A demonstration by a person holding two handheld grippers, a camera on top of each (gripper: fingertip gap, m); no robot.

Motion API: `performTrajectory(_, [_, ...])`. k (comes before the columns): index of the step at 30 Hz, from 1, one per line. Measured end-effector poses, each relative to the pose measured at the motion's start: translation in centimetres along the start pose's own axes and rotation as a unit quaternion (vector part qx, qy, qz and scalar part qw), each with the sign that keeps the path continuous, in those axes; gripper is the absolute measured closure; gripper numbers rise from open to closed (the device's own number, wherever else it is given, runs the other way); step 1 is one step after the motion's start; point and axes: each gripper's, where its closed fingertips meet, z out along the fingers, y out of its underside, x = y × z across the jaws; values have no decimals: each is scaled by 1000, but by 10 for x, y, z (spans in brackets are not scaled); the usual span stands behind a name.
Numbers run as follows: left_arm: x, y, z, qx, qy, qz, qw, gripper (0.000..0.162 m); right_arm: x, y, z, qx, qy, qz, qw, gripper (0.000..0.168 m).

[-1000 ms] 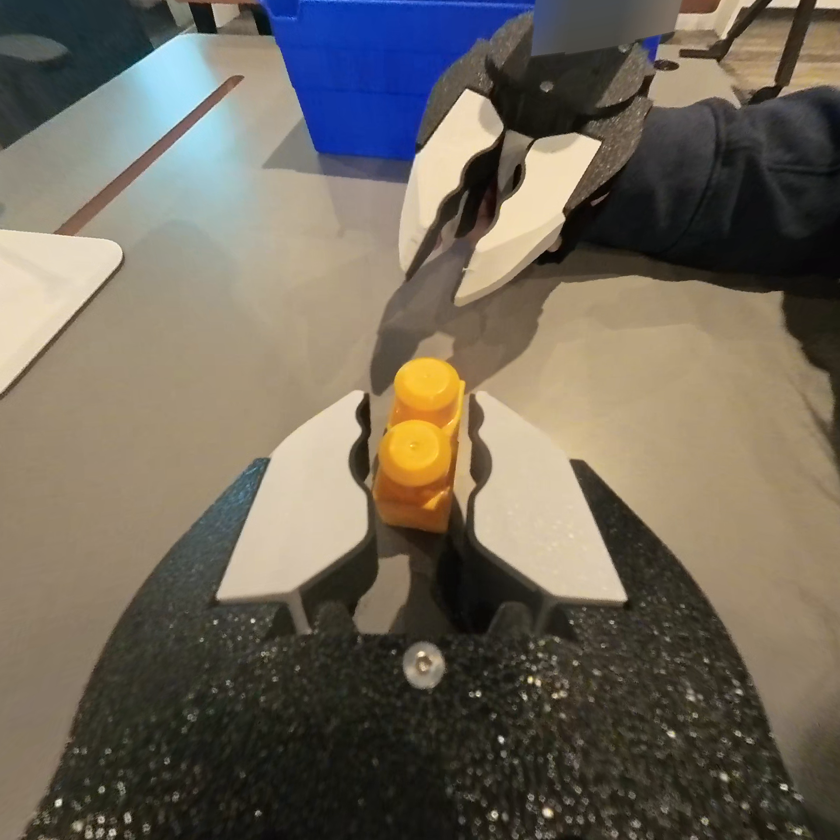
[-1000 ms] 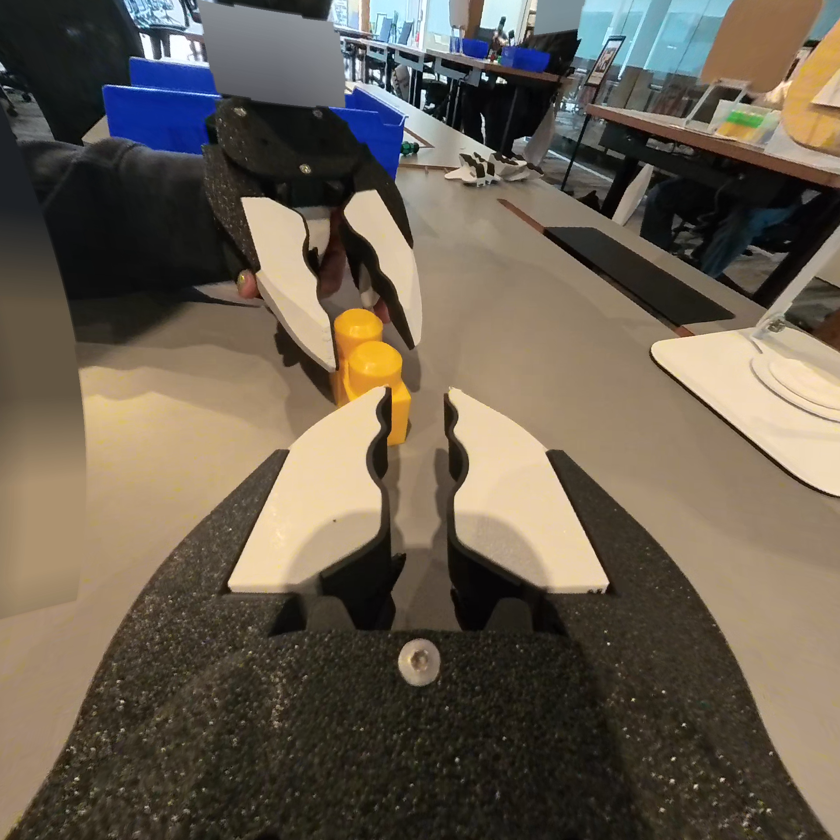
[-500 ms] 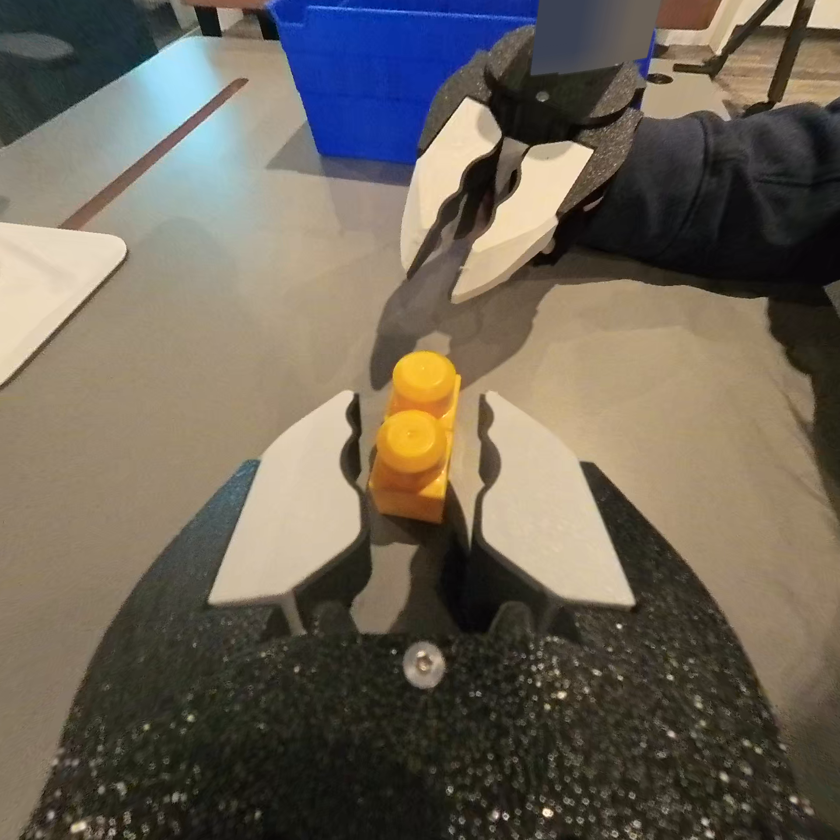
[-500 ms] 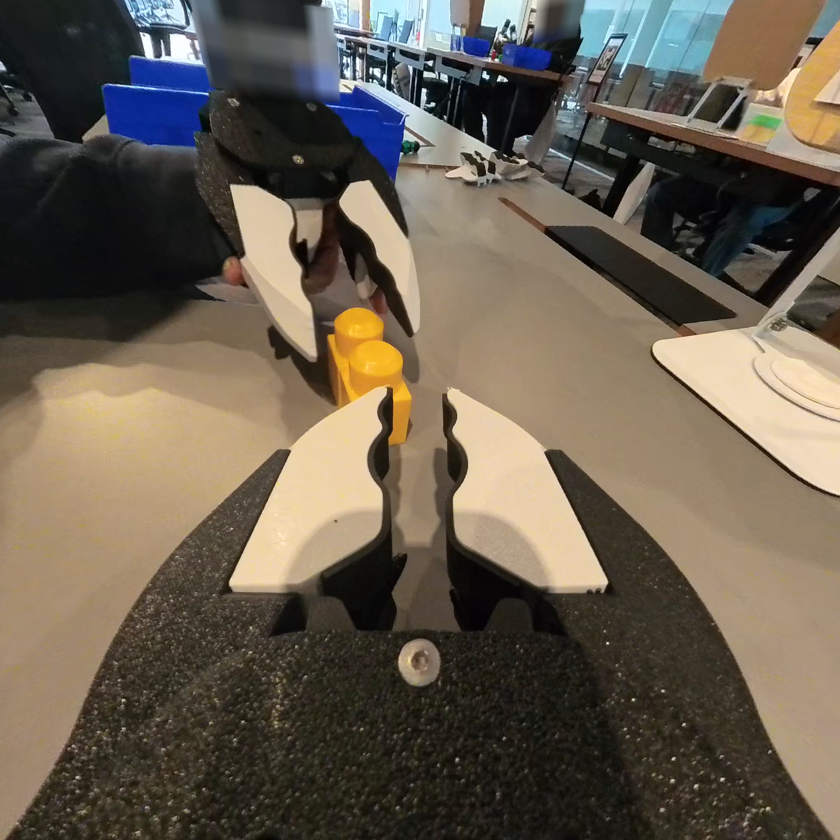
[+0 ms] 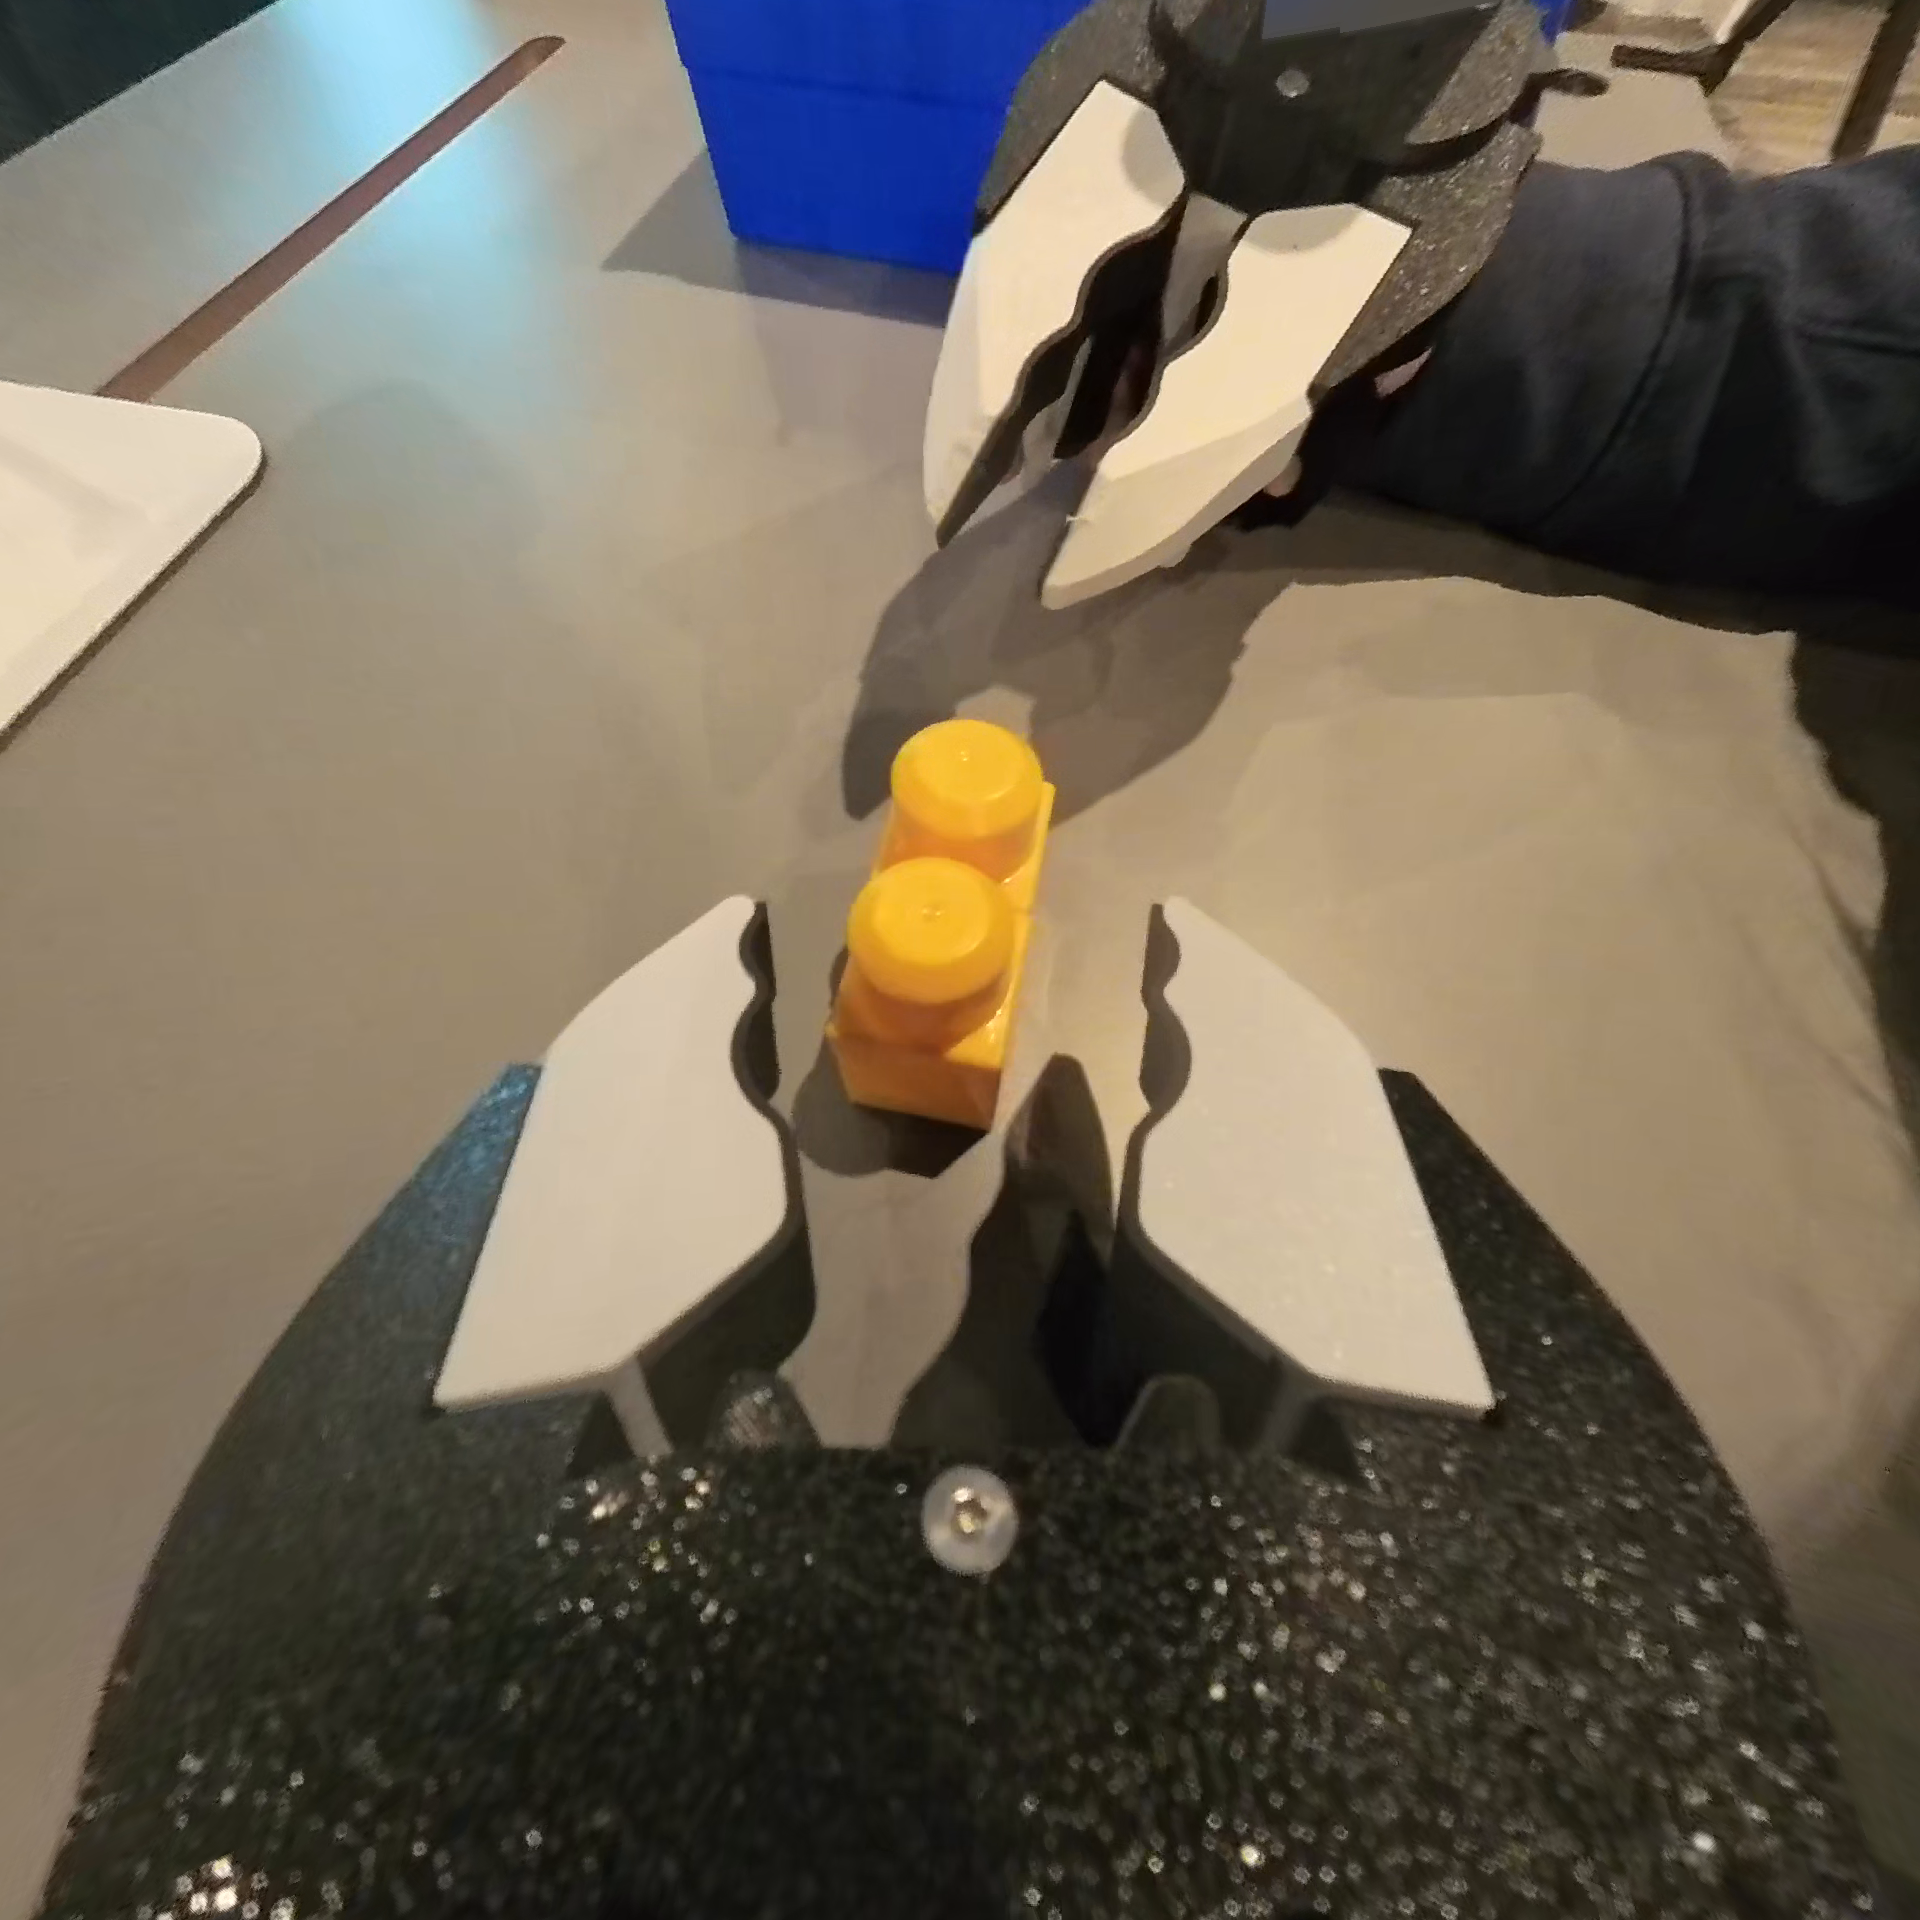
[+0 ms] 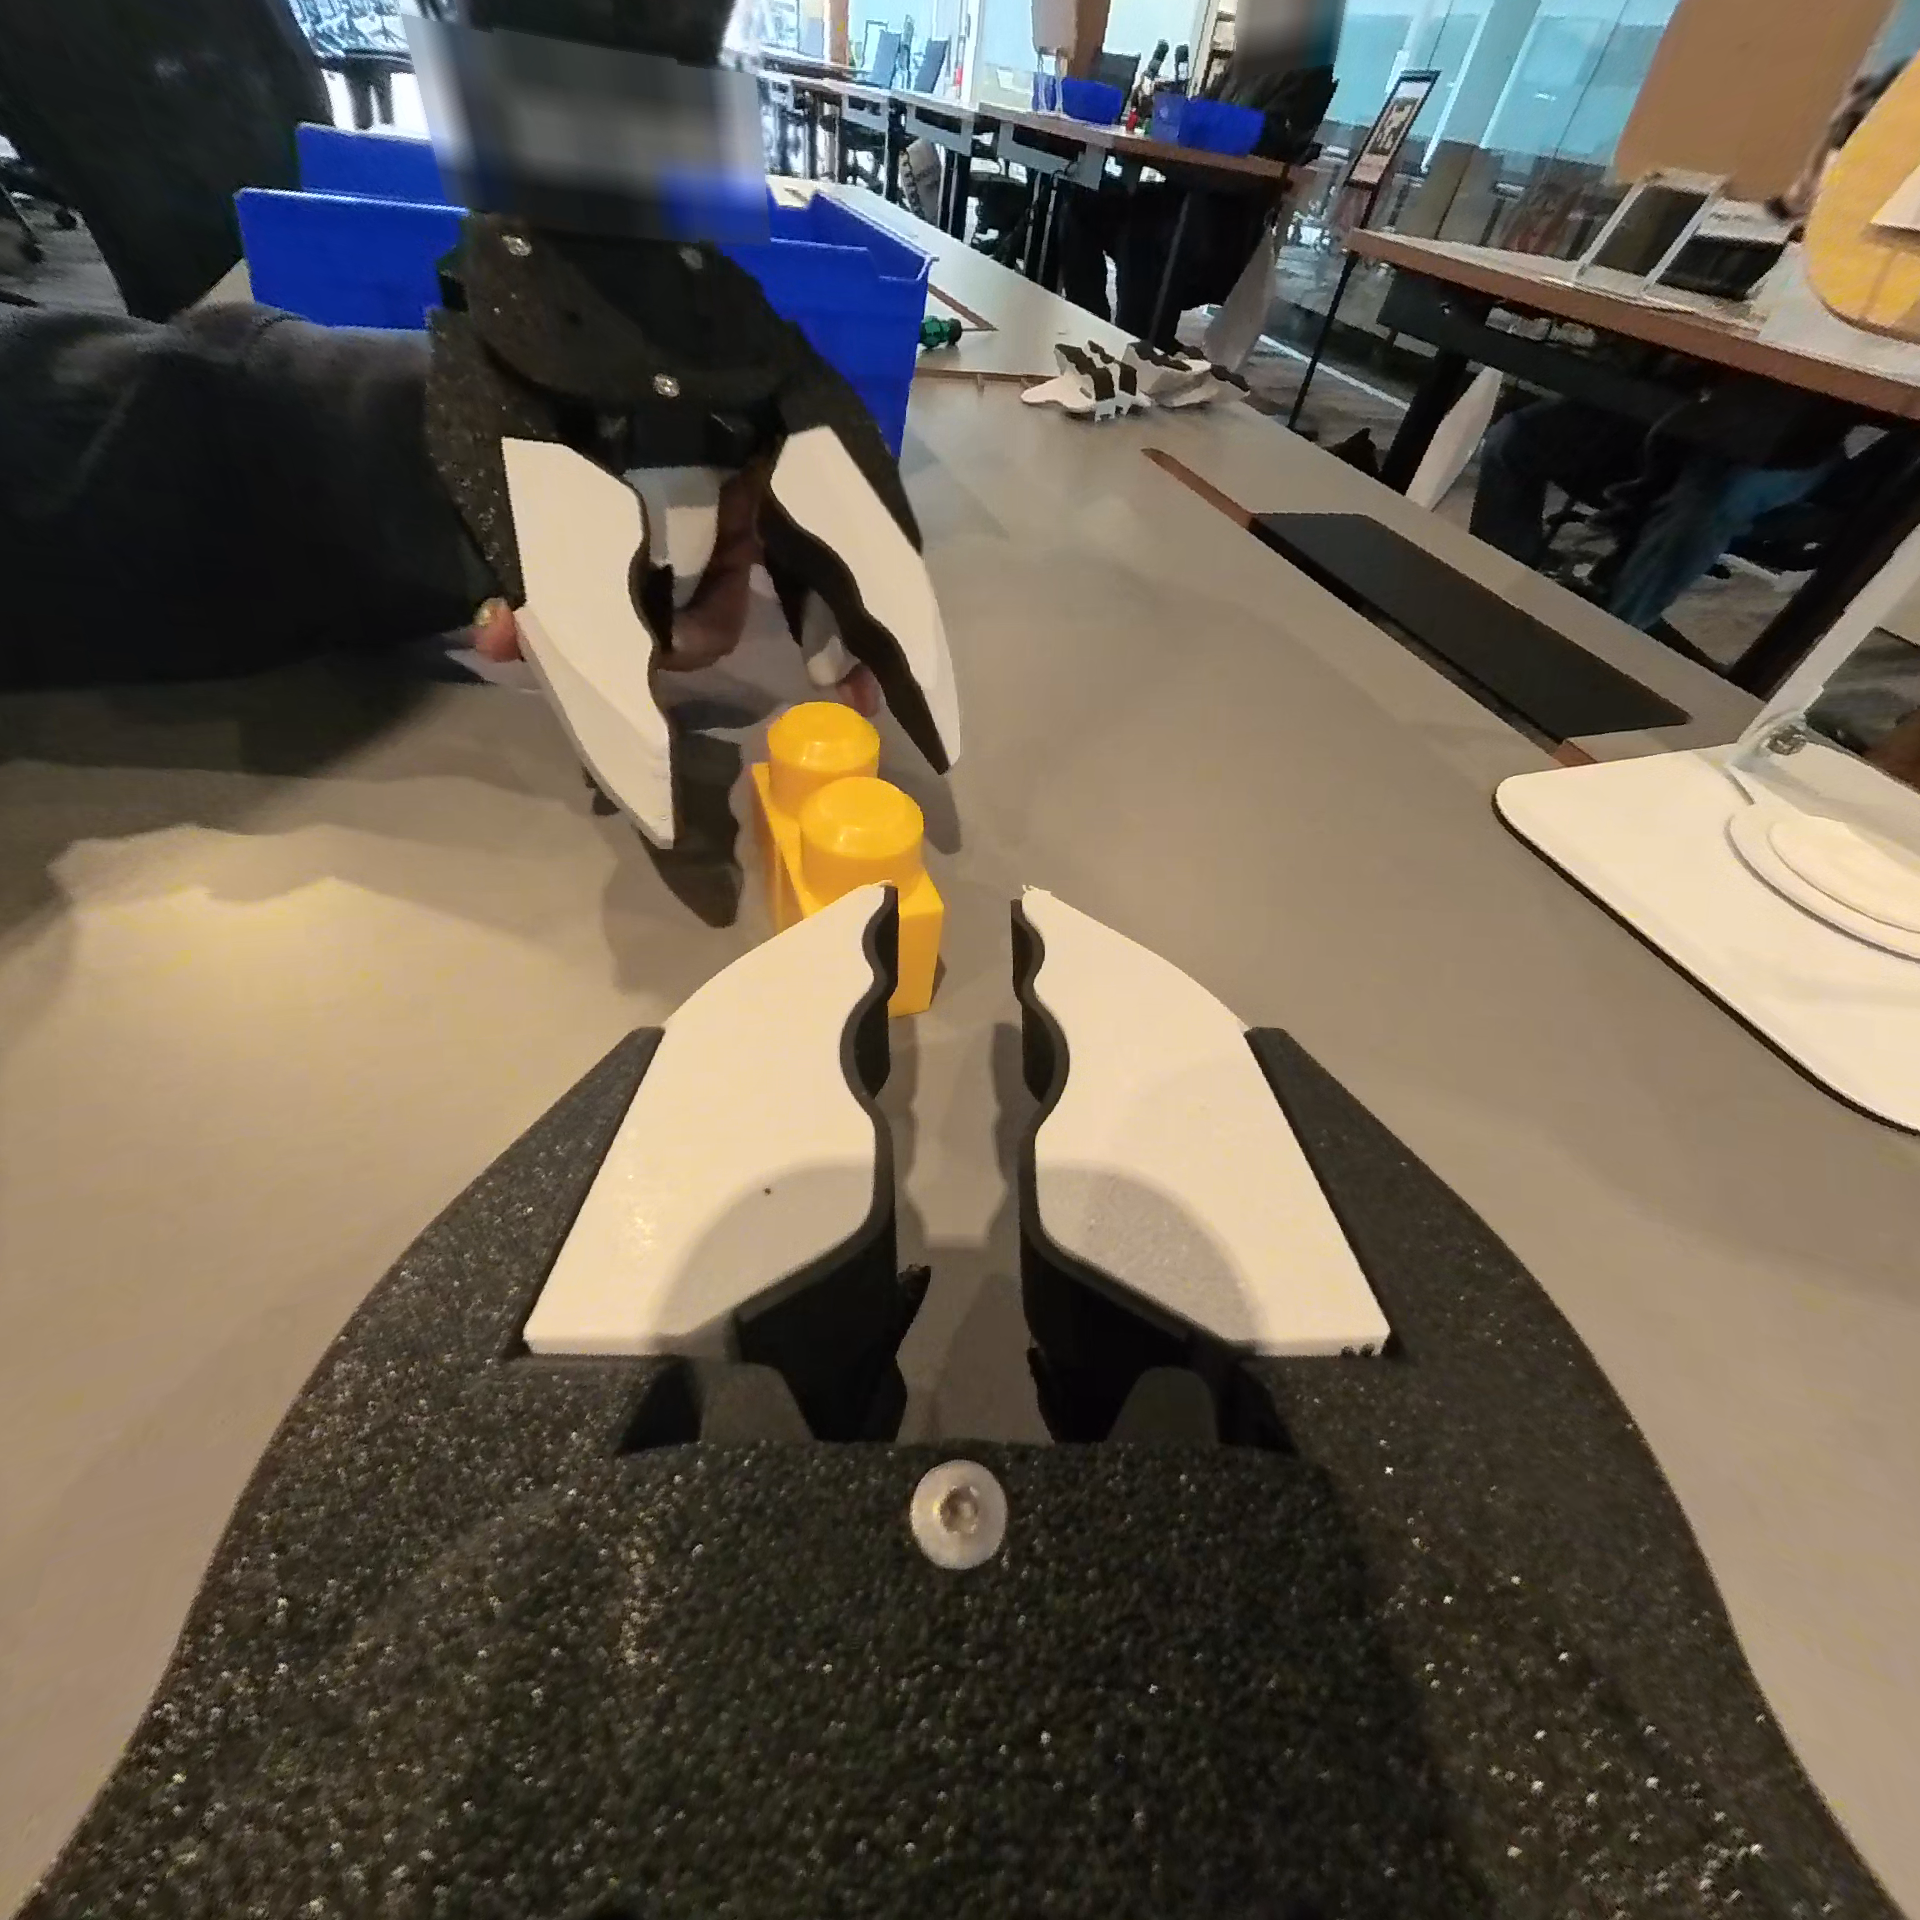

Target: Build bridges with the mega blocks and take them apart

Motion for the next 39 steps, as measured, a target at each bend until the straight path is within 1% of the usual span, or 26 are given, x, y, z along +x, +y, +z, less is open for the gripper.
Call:
performTrajectory(2, [0,0,-1,-1,-23,-13,1000,89,0,0,0,1,1,0,1000,148])
performTrajectory(3, [-2,0,-3,1,-47,-24,999,85,0,-1,0,3,2,1,1000,148])
performTrajectory(6, [-8,-2,-13,14,-156,-72,985,65,4,-2,-1,5,13,5,1000,148])
performTrajectory(7, [-11,-2,-18,22,-208,-89,974,61,5,-3,-1,8,18,8,1000,148])
performTrajectory(9, [-11,-2,-26,40,-293,-122,948,59,9,-7,0,22,30,15,999,149])
performTrajectory(13, [-14,4,-32,51,-397,-153,904,40,21,-18,3,54,62,27,996,150])
performTrajectory(14, [-13,5,-29,51,-406,-166,897,38,24,-20,3,59,73,25,995,150])
performTrajectory(16, [-11,5,-21,48,-422,-188,886,27,29,-21,3,64,88,9,994,150])
performTrajectory(19, [-10,3,-11,40,-453,-199,868,20,38,-21,2,78,114,-8,990,152])
performTrajectory(22, [-16,-1,-14,43,-495,-196,845,23,48,-29,-4,116,132,5,984,153])
performTrajectory(24, [-19,5,-12,24,-503,-213,837,32,52,-33,-8,139,135,18,981,154])
performTrajectory(26, [-22,12,-9,-9,-510,-221,831,31,53,-35,-10,152,128,27,980,155])
performTrajectory(29, [-24,20,-5,-45,-523,-230,820,24,53,-36,-11,159,124,32,979,155])
performTrajectory(32, [-28,20,-6,-49,-542,-237,805,26,52,-37,-12,166,123,28,978,156])
performTrajectory(34, [-29,21,-4,-45,-542,-252,800,29,51,-38,-12,167,122,24,978,156])
performTrajectory(39, [-27,26,0,-68,-539,-262,798,33,49,-39,-13,171,116,24,978,156])
